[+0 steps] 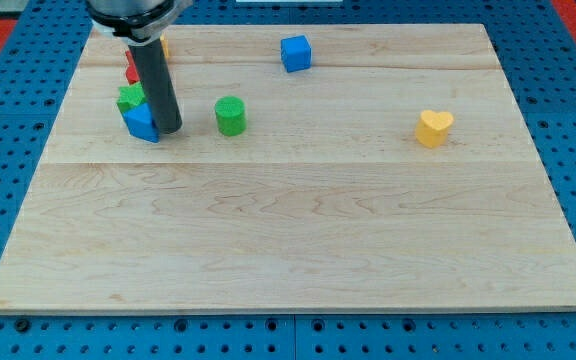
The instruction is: Push green circle towards red circle
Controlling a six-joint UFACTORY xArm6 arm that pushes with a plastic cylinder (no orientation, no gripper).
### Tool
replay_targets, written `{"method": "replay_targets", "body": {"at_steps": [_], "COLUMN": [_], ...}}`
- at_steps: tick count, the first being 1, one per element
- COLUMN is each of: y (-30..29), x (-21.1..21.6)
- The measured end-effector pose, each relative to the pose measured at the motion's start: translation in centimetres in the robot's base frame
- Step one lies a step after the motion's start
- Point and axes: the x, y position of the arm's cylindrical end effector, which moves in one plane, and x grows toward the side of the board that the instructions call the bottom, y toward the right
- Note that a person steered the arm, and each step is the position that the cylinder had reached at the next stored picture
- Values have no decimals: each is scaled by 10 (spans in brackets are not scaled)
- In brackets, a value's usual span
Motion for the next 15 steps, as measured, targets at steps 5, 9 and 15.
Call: {"method": "replay_targets", "body": {"at_steps": [5, 9, 15], "y": [109, 57, 17], "x": [4, -24, -33]}}
